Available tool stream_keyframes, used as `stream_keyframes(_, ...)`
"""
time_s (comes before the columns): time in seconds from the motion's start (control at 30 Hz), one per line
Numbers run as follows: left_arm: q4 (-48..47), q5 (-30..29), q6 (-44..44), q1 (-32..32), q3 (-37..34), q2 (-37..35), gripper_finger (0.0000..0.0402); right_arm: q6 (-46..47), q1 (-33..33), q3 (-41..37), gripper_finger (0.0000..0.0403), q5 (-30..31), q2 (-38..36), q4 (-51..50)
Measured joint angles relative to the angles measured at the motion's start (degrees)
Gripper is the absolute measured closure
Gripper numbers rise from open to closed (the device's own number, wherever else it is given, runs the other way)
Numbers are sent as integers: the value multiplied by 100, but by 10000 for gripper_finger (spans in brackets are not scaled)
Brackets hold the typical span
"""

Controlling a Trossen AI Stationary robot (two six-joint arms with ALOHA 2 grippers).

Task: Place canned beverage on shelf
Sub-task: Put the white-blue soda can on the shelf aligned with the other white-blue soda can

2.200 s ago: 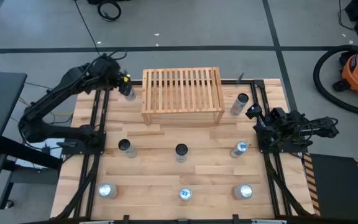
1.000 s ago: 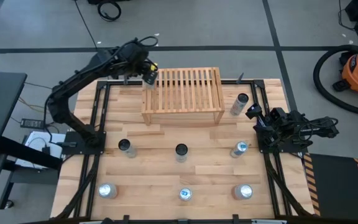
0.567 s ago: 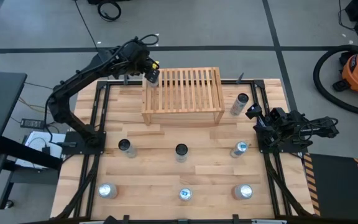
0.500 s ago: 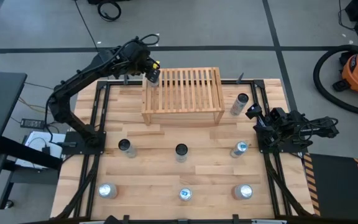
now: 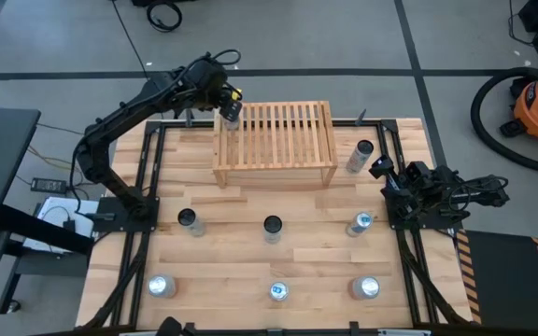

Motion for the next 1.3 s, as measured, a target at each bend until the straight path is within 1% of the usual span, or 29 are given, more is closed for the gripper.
stream_keyframes(0.2,0,7,-17,0,0,0,143,0,0,0,85,0,0,1)
stream_keyframes(0.47,-7,23,307,0,-5,9,107,-1,0,1,85,0,0,1)
stream_keyframes(0.6,-35,26,326,2,-22,30,93,-2,0,2,85,0,0,1)
stream_keyframes(0.87,215,26,330,0,-22,26,90,0,0,2,85,0,0,1)
stream_keyframes(1.3,312,24,404,23,-20,-64,89,-2,0,0,85,0,1,1)
